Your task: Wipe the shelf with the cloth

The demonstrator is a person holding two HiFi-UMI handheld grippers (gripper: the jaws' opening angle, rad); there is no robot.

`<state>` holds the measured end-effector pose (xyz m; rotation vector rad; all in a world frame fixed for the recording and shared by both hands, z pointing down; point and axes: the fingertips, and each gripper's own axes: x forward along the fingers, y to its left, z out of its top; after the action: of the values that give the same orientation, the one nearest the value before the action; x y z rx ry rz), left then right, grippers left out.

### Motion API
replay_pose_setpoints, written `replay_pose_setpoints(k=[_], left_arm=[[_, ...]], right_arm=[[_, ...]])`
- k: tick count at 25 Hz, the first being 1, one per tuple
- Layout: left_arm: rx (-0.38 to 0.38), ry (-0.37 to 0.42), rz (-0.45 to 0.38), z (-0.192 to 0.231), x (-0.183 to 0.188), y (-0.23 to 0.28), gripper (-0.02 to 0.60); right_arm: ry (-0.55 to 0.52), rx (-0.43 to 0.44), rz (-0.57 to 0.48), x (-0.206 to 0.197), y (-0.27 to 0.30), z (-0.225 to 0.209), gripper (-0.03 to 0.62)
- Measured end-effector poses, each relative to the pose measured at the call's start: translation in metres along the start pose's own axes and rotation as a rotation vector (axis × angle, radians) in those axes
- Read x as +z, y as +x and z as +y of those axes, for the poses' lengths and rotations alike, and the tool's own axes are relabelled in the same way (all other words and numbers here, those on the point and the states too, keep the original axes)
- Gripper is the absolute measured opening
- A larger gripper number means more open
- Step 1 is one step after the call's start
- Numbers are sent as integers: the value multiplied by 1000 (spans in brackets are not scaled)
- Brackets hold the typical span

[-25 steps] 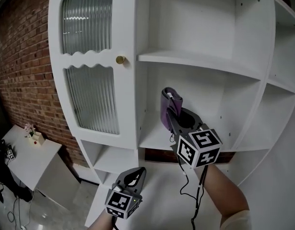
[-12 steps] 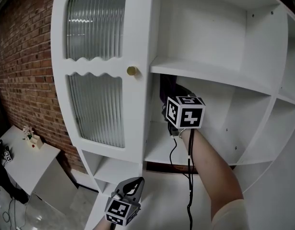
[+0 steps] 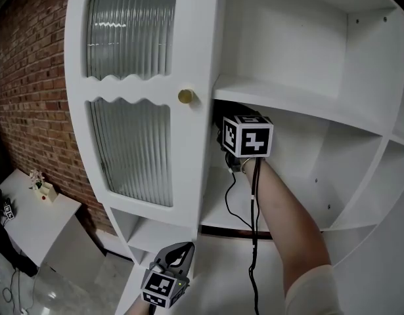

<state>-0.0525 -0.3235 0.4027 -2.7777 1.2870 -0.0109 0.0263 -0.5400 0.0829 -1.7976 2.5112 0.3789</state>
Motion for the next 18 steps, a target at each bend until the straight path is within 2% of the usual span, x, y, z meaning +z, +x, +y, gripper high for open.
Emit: replay_pose_setpoints(k=[8, 13, 18], left_arm=[[11, 13, -20, -5, 12, -8, 5], [17, 0, -15, -9, 14, -20, 5], [10, 20, -11, -26, 16, -29, 5]], right_arm=[[7, 60, -11, 12, -20, 20, 75], [-6, 106, -44, 19, -54, 40, 75], [-21, 160, -59, 28, -94, 62, 75]])
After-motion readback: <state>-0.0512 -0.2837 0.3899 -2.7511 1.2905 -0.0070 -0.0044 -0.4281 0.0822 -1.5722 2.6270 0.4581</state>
